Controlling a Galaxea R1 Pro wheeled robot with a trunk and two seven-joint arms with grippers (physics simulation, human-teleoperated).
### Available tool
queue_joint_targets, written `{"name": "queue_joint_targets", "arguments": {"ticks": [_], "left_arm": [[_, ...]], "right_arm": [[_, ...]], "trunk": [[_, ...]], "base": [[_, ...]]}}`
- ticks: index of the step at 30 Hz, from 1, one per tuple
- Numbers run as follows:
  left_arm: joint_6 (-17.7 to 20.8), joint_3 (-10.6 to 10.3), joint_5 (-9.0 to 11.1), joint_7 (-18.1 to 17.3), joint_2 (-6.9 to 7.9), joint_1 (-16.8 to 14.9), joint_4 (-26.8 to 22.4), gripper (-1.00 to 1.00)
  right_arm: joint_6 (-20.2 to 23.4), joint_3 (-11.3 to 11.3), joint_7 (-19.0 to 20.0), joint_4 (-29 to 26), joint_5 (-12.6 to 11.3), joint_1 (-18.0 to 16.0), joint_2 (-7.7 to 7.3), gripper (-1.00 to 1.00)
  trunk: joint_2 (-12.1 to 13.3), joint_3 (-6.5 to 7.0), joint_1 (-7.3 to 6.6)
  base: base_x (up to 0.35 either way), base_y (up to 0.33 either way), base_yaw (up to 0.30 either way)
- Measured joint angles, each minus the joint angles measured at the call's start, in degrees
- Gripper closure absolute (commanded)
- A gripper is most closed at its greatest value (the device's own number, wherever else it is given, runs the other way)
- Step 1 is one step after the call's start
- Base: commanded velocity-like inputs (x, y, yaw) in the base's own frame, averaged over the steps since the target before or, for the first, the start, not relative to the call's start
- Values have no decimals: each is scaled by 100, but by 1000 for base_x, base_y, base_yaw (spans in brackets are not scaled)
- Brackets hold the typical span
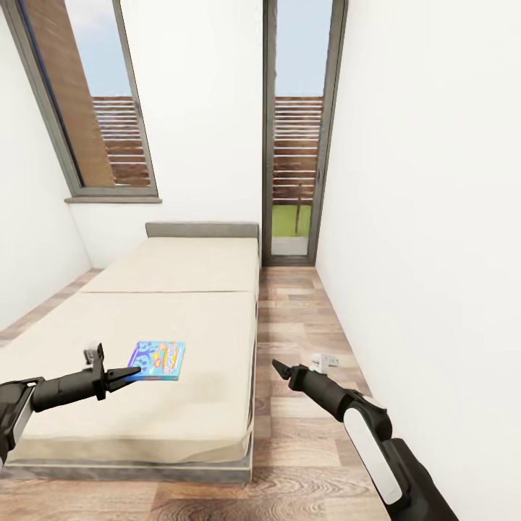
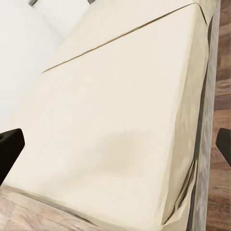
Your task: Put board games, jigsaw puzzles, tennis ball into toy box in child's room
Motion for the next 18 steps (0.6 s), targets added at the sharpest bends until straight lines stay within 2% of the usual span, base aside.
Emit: {"name": "queue_joint_targets", "arguments": {"ticks": [10,18], "left_arm": [[0,0,-7,0,-18,0,5,100],[0,-7,-8,0,-34,0,2,100]], "right_arm": [[51,1,-55,-8,64,0,34,-100],[45,-15,-60,6,30,0,-25,-100]], "trunk": [[401,180,-220],[722,323,-395]], "base": [[0,0,0],[0,0,0]]}}
